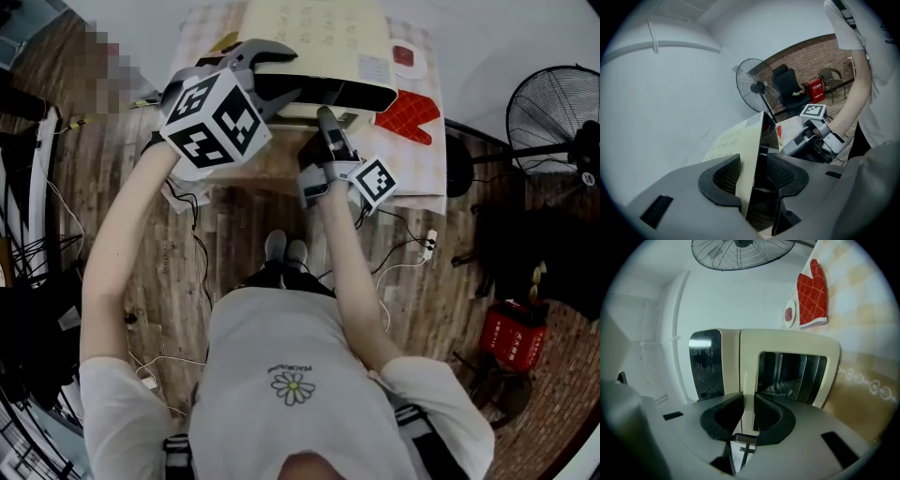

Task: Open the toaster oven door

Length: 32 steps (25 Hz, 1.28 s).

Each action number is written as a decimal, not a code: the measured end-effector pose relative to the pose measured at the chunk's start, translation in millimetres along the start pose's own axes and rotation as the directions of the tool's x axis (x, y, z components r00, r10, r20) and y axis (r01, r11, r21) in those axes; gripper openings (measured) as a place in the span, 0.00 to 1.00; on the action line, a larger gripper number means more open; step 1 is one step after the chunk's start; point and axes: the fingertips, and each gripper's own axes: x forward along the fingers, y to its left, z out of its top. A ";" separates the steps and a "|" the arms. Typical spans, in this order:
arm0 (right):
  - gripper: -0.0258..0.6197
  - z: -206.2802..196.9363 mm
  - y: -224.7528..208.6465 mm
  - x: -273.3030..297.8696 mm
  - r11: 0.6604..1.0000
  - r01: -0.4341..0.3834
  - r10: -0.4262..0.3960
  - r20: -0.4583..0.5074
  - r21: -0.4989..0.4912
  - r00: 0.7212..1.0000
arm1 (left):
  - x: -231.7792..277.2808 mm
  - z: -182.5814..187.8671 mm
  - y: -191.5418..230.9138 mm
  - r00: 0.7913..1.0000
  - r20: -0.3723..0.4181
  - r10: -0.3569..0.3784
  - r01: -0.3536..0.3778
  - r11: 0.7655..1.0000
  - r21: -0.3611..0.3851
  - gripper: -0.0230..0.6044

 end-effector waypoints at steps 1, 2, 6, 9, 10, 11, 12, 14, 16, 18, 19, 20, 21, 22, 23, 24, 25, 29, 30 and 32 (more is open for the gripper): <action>0.13 0.5 -0.6 0.0 1.000 0.008 -0.008 0.014 0.011 1.000 | 0.4 -0.1 0.3 1.000 0.000 0.000 0.000 1.000 0.001 0.34; 0.13 0.7 -1.0 -0.2 1.000 0.016 -0.017 0.023 0.017 1.000 | 0.6 -0.1 0.3 1.000 0.001 0.000 0.000 1.000 0.001 0.34; 0.13 -0.6 -1.2 -1.6 0.998 0.046 -0.048 0.034 0.035 0.998 | -0.5 0.0 -0.8 1.000 0.000 0.002 -0.002 1.000 0.004 0.34; 0.13 -0.4 -0.6 -2.2 0.997 0.066 -0.068 0.045 0.045 0.997 | -0.4 0.4 -0.4 1.000 -0.009 0.010 -0.010 1.000 0.006 0.34; 0.13 -0.3 -0.6 -2.5 0.996 0.073 -0.076 0.049 0.048 0.996 | -0.2 0.5 -0.4 1.000 -0.011 0.011 -0.011 1.000 0.005 0.34; 0.13 -0.3 -0.8 -2.7 0.995 0.082 -0.085 0.053 0.051 0.995 | -0.1 0.4 -0.4 1.000 -0.012 0.011 -0.011 1.000 0.006 0.34; 0.13 -0.5 -1.0 -2.7 0.994 0.093 -0.096 0.056 0.053 0.994 | -0.1 0.0 -0.4 1.000 -0.012 0.011 -0.011 1.000 0.007 0.34; 0.13 -1.6 -0.7 -2.0 0.992 0.112 -0.115 0.060 0.061 0.991 | -0.5 -0.8 -0.2 1.000 -0.014 0.009 -0.009 1.000 0.007 0.34; 0.13 -4.9 1.4 -6.1 0.991 0.110 -0.115 0.060 0.076 0.992 | -0.9 -0.9 -0.1 1.000 -0.020 0.010 -0.010 1.000 0.007 0.34; 0.13 -15.5 1.0 -28.8 0.991 0.095 -0.100 0.051 0.096 0.994 | -0.7 -0.1 -1.5 1.000 -0.025 0.005 -0.005 1.000 0.001 0.34; 0.13 -21.9 -2.9 -44.4 0.990 0.098 -0.102 0.044 0.099 0.994 | -0.7 0.4 -2.4 1.000 -0.025 -0.001 0.001 1.000 -0.002 0.34; 0.13 -26.4 -7.9 -56.4 0.990 0.106 -0.110 0.039 0.094 0.993 | -0.6 0.7 -2.3 1.000 -0.024 -0.005 0.005 1.000 -0.003 0.34; 0.13 -28.3 -11.9 -61.9 0.991 0.110 -0.113 0.034 0.082 0.993 | -0.6 0.7 -1.0 1.000 -0.024 -0.003 0.003 1.000 0.000 0.34; 0.13 -28.7 -13.6 -62.2 0.991 0.109 -0.111 0.031 0.071 0.993 | -0.7 0.7 0.5 1.000 -0.024 0.001 -0.001 1.000 0.002 0.34; 0.13 -28.9 -13.6 -60.6 0.992 0.105 -0.107 0.027 0.066 0.994 | -1.0 0.7 1.1 1.000 -0.025 0.003 -0.003 1.000 0.003 0.34; 0.13 -29.3 -13.2 -59.8 0.993 0.102 -0.104 0.023 0.064 0.994 | -1.0 0.8 0.5 1.000 -0.024 0.002 -0.002 1.000 0.000 0.34; 0.14 -29.6 -13.2 -60.3 0.993 0.101 -0.102 0.018 0.062 0.995 | -0.7 1.0 -0.4 1.000 -0.023 -0.001 0.001 1.000 -0.004 0.34; 0.14 -30.0 -15.3 -66.8 0.994 0.104 -0.105 0.002 0.036 0.995 | 0.1 2.3 -0.8 1.000 -0.023 -0.003 0.002 1.000 -0.017 0.34; 0.14 -31.1 -15.5 -68.1 0.994 0.105 -0.105 -0.001 0.034 0.995 | -0.6 2.4 -0.6 1.000 -0.024 0.002 -0.002 1.000 -0.015 0.34; 0.15 -33.7 -16.5 -71.2 0.994 0.108 -0.108 -0.005 0.033 0.994 | -1.7 1.9 -0.5 1.000 -0.026 0.009 -0.009 1.000 -0.014 0.34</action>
